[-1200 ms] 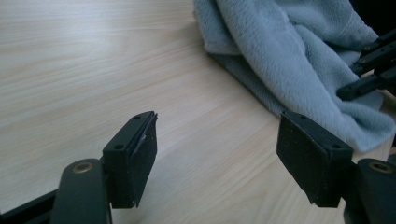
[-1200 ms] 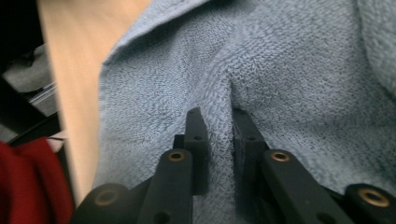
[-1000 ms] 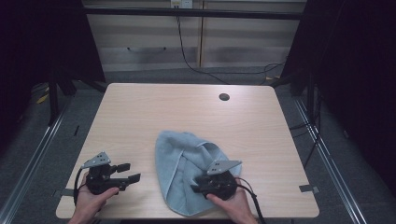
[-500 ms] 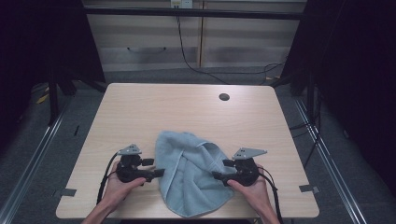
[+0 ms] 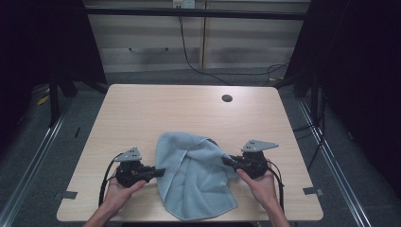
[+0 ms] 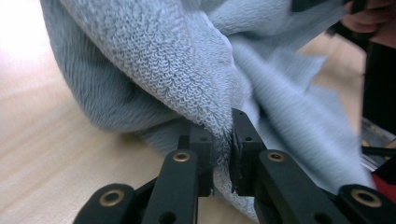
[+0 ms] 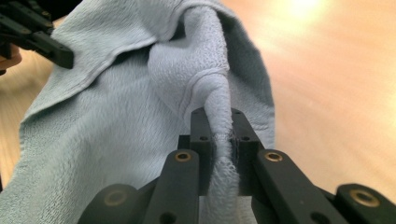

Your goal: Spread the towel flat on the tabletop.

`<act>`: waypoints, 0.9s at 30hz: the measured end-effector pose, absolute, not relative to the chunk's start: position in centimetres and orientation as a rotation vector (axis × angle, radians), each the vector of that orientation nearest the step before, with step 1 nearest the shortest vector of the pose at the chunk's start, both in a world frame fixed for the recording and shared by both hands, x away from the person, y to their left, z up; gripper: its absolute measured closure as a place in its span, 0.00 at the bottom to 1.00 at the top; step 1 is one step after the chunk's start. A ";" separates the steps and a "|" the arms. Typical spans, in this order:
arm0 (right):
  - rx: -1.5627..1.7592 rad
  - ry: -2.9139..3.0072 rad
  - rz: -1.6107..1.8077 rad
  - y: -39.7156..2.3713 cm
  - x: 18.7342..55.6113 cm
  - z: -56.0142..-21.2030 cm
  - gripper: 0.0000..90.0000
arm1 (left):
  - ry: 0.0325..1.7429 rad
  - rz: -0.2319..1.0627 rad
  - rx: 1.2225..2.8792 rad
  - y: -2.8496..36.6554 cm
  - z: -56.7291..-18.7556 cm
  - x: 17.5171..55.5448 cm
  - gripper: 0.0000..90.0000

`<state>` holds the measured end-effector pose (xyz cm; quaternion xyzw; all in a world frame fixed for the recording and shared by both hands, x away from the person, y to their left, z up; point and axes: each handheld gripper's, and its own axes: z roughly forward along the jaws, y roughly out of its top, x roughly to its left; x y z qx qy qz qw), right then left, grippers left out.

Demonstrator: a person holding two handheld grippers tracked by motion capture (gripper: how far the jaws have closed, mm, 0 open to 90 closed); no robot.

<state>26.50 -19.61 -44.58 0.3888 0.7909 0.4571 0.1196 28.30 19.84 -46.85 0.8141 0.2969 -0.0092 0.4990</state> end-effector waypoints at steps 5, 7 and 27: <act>1.090 2.275 1.337 -19.8 27.0 -42.1 0.93 | 0.690 0.011 1.914 21.0 -44.8 27.9 0.93; 1.080 2.258 1.335 -19.9 27.3 -41.2 0.93 | 0.689 0.029 1.888 21.5 -44.0 27.6 0.93; 1.073 2.106 1.337 -21.2 33.2 -35.7 0.91 | 0.744 0.005 1.872 24.1 -43.4 28.0 0.93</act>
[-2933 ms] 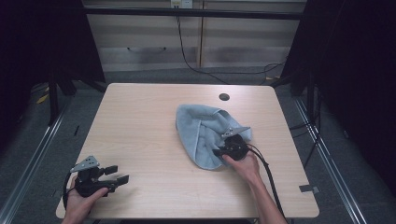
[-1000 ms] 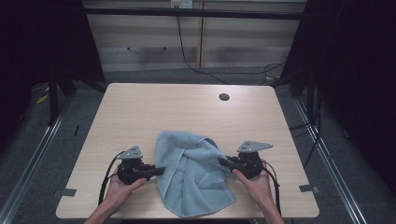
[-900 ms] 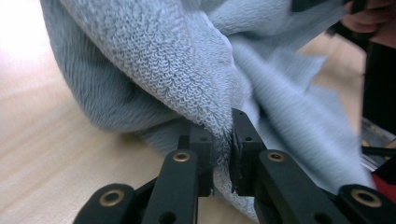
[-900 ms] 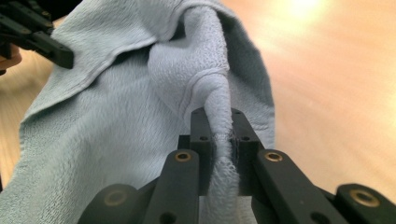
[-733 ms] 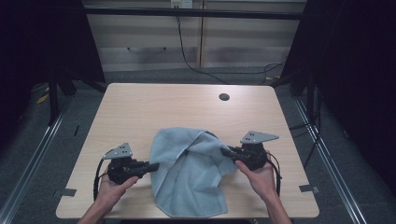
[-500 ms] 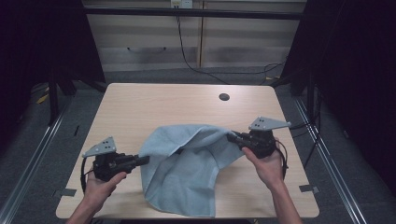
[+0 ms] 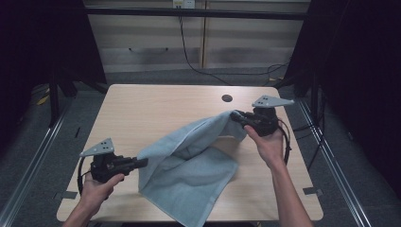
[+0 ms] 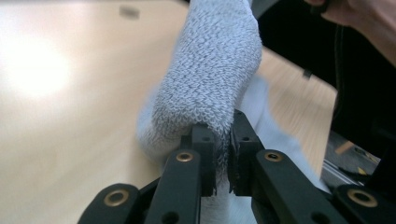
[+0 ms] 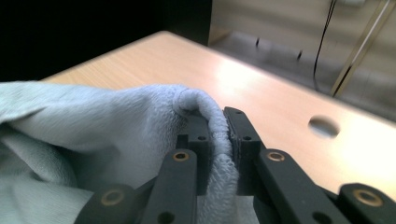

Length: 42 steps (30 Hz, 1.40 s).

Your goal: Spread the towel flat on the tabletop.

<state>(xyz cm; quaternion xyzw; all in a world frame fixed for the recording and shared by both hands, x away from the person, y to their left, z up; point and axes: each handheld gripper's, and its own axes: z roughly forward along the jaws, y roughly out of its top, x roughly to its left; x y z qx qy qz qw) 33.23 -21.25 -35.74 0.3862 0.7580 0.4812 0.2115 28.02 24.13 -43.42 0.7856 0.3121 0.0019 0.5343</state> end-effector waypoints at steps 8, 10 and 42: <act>1.207 2.210 1.255 -19.5 36.4 -41.7 0.73 | 0.857 -0.053 1.967 25.3 -46.7 29.0 0.87; 1.209 2.205 1.245 -19.0 35.7 -42.1 0.60 | 0.879 -0.045 1.974 26.0 -47.1 28.9 0.82; 1.051 2.554 1.129 -16.4 27.5 -49.9 0.88 | 0.944 -0.003 2.041 21.4 -48.5 32.8 0.82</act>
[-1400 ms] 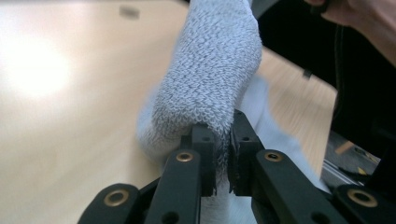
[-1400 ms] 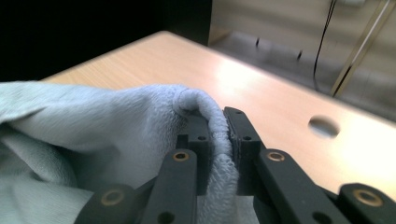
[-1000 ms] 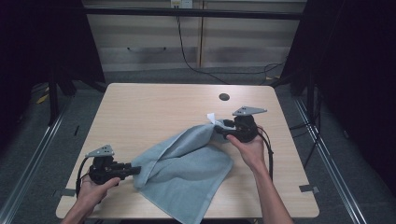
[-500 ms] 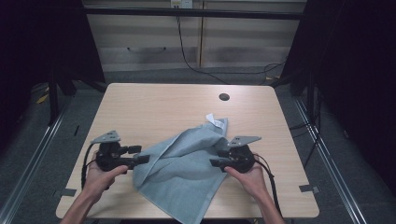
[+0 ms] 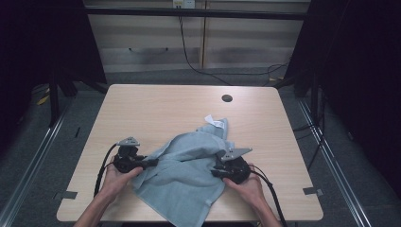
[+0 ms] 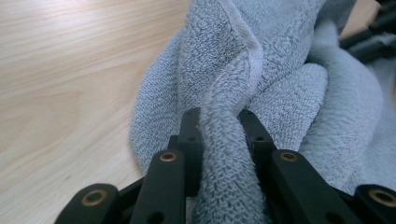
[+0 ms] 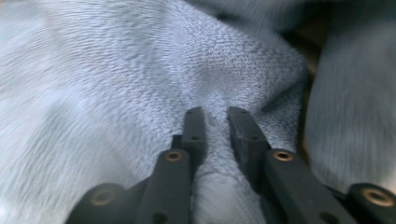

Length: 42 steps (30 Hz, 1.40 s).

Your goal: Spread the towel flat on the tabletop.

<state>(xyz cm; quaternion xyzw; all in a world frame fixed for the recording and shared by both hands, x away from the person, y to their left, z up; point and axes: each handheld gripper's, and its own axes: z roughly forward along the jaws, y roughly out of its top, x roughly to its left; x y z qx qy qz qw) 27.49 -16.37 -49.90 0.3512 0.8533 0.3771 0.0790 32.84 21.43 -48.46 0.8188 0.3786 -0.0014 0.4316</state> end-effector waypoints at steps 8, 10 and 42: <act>1.008 2.646 1.230 -17.5 19.6 -49.8 0.91 | 0.982 0.003 1.975 23.2 -48.4 31.9 0.81; 0.999 2.659 1.252 -17.5 18.5 -49.9 0.91 | 0.985 0.003 1.970 23.2 -48.3 31.8 0.79; 1.106 2.216 1.379 -22.9 23.3 -42.8 0.96 | 0.765 -0.083 2.086 16.0 -50.1 32.5 0.78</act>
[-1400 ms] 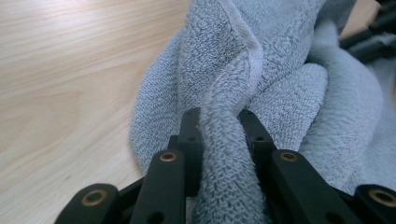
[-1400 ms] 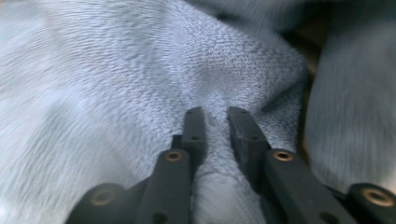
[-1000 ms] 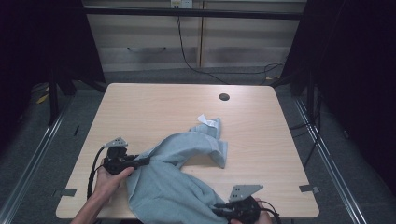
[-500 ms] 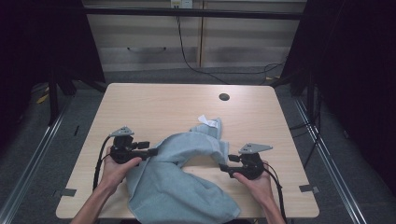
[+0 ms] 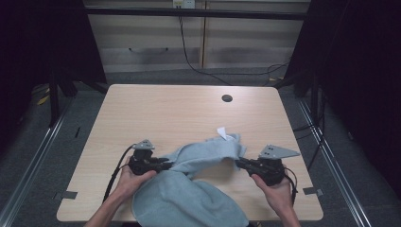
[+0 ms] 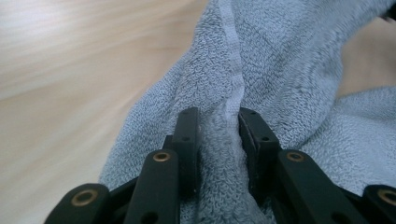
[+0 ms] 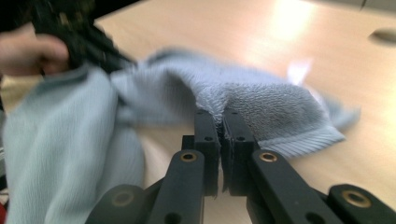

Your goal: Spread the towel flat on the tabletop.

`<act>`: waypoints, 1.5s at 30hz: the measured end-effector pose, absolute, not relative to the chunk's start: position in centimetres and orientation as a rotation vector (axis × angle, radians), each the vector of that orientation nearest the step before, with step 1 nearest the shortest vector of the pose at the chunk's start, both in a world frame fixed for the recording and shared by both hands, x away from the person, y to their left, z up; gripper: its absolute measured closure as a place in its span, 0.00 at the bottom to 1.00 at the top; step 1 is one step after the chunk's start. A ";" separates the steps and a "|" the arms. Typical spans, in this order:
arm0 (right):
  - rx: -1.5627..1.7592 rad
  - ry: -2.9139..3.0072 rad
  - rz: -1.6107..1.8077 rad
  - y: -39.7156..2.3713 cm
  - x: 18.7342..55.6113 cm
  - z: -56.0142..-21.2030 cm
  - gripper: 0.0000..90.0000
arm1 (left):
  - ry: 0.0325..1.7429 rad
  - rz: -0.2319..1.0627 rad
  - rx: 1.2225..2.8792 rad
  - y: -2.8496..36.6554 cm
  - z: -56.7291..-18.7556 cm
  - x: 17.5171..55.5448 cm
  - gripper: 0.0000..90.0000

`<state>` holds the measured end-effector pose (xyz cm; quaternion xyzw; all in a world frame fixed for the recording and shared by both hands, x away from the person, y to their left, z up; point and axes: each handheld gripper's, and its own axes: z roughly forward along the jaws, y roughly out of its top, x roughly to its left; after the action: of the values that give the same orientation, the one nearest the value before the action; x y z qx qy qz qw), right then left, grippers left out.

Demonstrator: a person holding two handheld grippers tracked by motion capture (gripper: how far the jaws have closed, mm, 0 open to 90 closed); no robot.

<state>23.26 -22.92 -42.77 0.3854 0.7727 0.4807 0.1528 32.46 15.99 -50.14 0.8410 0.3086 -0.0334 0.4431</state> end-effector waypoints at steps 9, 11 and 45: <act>0.985 2.141 1.427 -21.9 26.4 -37.0 0.96 | 0.515 -0.218 2.153 11.0 -49.1 26.6 0.86; 0.962 2.188 1.412 -20.5 28.3 -37.4 0.95 | 0.545 -0.219 2.116 12.4 -48.8 26.4 0.89; 1.482 2.059 1.094 -28.5 28.9 -48.5 0.94 | 0.784 -0.071 1.895 22.0 -46.2 27.0 0.93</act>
<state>28.91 -28.52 -48.46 0.5269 0.7318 0.3890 0.1884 27.02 22.04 -46.16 0.7897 0.3267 -0.0297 0.5184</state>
